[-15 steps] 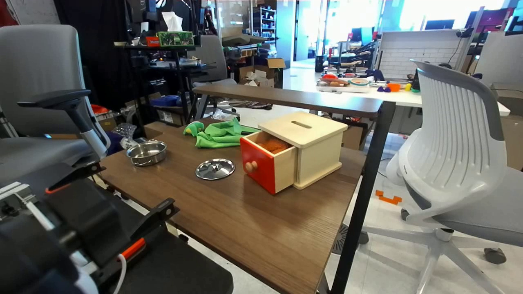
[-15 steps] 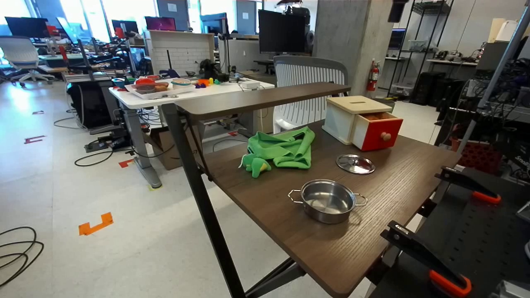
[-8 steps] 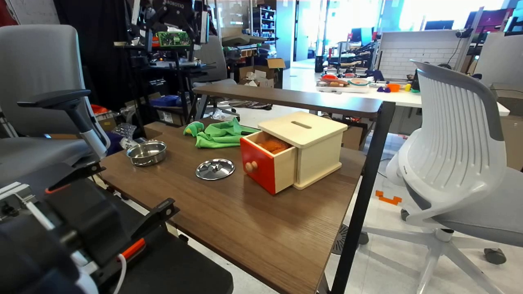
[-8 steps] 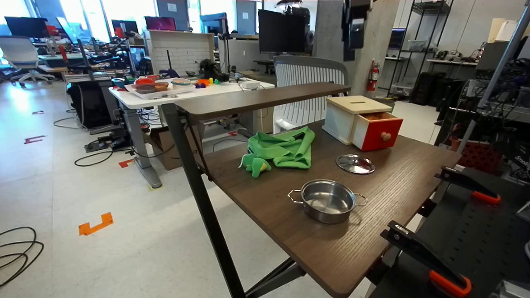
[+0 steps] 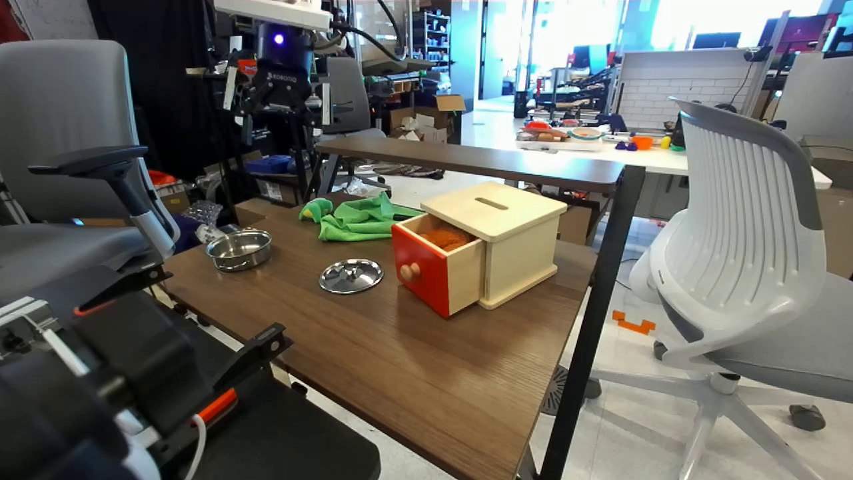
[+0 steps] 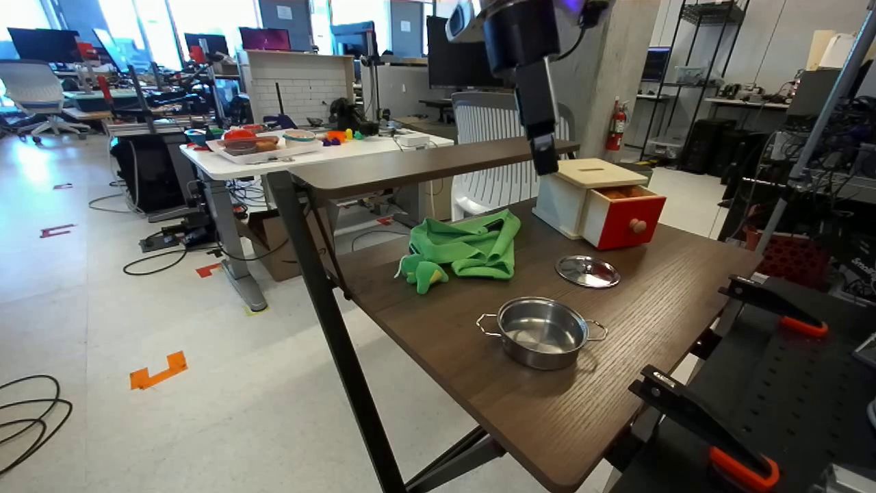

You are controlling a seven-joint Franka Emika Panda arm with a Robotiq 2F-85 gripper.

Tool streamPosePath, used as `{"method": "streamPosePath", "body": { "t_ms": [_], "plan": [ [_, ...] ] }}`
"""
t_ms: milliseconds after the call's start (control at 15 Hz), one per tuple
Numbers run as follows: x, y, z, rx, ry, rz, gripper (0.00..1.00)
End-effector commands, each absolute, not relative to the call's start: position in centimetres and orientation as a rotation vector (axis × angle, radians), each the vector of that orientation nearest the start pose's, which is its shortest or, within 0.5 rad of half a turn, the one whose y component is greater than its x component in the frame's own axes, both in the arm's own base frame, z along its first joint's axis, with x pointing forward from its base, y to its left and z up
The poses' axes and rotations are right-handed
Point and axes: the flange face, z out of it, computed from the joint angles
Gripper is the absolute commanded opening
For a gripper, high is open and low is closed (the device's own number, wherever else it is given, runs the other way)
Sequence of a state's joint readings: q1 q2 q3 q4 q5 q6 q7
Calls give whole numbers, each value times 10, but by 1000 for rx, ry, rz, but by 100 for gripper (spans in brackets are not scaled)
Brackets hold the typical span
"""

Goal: Put the green plush toy in the silver pot.

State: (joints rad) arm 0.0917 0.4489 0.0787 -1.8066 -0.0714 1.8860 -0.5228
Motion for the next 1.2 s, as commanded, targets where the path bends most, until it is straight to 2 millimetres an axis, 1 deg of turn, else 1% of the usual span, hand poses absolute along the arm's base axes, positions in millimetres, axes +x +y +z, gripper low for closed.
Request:
{"method": "streamPosePath", "body": {
  "t_ms": [0, 133, 267, 333, 467, 733, 800, 1000, 1133],
  "plan": [
    [619, 121, 260, -2929, -1102, 493, 100],
    [628, 135, 252, -2987, -1120, 428, 100],
    [634, 142, 247, -2994, -1150, 383, 100],
    [623, 135, 249, -2964, -1132, 425, 100],
    [623, 139, 244, -2960, -1138, 428, 100],
    [623, 135, 244, -2963, -1129, 429, 100],
    [625, 138, 242, -2959, -1177, 431, 100],
    [630, 139, 230, -2978, -1157, 410, 100],
    [632, 138, 221, -3011, -1109, 413, 100]
  ]
}}
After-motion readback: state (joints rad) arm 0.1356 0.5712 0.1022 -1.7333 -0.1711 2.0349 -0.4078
